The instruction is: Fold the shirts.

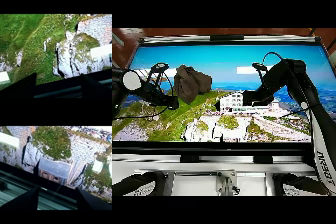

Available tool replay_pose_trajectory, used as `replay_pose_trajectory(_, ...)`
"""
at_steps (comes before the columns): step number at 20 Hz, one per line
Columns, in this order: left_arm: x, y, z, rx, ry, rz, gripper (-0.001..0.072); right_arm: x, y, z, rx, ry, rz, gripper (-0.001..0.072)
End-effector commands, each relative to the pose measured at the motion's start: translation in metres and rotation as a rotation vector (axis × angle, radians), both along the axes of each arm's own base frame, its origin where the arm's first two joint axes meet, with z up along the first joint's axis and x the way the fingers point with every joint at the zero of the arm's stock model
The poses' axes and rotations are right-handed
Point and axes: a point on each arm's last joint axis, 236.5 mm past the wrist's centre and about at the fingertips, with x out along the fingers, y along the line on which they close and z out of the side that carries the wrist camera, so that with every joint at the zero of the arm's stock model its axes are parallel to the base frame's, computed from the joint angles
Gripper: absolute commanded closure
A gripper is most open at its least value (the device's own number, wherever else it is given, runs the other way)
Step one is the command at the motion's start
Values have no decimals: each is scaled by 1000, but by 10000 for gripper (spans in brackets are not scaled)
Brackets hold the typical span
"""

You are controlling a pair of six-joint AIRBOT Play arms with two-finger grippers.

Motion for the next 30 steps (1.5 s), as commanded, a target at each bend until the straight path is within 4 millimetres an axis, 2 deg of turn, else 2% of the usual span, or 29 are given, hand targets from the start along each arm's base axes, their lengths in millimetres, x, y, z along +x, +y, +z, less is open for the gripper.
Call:
replay_pose_trajectory(1, 0, 0, 0, 0, 0, 1, 70, 0, 0, 0, 0, -1, 1, 144)
replay_pose_trajectory(16, 1, 0, -1, 0, 1, 1, 70, 0, 0, 0, 0, -1, 1, 144)
replay_pose_trajectory(17, 5, -1, -1, -5, -16, 3, 70, 0, 0, 0, 1, -2, 0, 144)
replay_pose_trajectory(19, 25, -10, 2, -42, -88, 9, 70, 8, 2, 2, 10, -32, -11, 144)
replay_pose_trajectory(22, 46, -37, 5, -163, -147, 23, 70, 17, 4, 3, 20, -70, -25, 144)
replay_pose_trajectory(24, 83, -38, 10, -188, -266, 58, 70, 28, 5, 5, 26, -114, -33, 144)
replay_pose_trajectory(25, 100, -28, 4, -178, -274, 110, 70, 34, 5, 7, 25, -144, -36, 144)
replay_pose_trajectory(27, 126, -6, -21, -127, -239, 179, 69, 41, 6, 9, 32, -176, -34, 144)
replay_pose_trajectory(29, 151, 5, -49, -111, -202, 209, 68, 44, 7, 10, 35, -188, -39, 144)
replay_pose_trajectory(30, 160, 5, -64, -105, -181, 212, 40, 45, 7, 10, 36, -194, -41, 144)
